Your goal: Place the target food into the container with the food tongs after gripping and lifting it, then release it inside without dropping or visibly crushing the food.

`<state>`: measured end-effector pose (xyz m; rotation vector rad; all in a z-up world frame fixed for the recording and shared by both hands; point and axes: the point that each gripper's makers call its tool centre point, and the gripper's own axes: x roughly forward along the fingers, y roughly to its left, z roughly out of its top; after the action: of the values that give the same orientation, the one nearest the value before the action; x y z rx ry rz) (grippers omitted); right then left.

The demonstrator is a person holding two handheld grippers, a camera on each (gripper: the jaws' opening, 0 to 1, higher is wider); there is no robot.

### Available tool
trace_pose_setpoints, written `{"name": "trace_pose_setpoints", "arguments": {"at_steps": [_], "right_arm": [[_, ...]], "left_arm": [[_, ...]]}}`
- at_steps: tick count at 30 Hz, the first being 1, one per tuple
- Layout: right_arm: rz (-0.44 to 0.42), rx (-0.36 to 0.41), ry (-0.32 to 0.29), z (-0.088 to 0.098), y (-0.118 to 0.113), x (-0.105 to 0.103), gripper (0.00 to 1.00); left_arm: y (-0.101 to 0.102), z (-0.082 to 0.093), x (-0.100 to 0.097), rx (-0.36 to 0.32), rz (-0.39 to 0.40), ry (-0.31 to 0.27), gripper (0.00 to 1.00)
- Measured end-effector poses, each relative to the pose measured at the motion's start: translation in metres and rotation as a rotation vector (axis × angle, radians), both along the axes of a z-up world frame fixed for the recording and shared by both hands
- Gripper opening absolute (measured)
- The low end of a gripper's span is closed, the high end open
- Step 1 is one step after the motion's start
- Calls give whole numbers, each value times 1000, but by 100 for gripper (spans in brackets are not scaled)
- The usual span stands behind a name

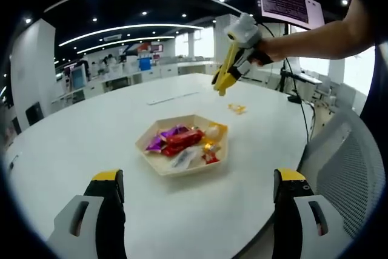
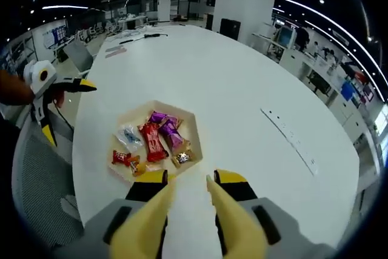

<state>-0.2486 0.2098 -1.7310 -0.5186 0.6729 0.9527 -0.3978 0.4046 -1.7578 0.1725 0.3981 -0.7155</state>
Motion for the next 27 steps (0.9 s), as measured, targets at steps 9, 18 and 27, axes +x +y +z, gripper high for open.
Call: {"name": "trace_pose_setpoints", "arguments": {"at_steps": [9,18,27], "right_arm": [[-48,-1,-9,1,-24,-3,29],[-85,-12,-9,-2,-51,-4,29],[-109,-29,-27,4,-80,-2,29]], "left_arm": [[-2,0,-1,-6,-11,4,99],[-4,-1,-2,-1,-19,6,99],[-2,-2,-2,3,-13,9,99]]}}
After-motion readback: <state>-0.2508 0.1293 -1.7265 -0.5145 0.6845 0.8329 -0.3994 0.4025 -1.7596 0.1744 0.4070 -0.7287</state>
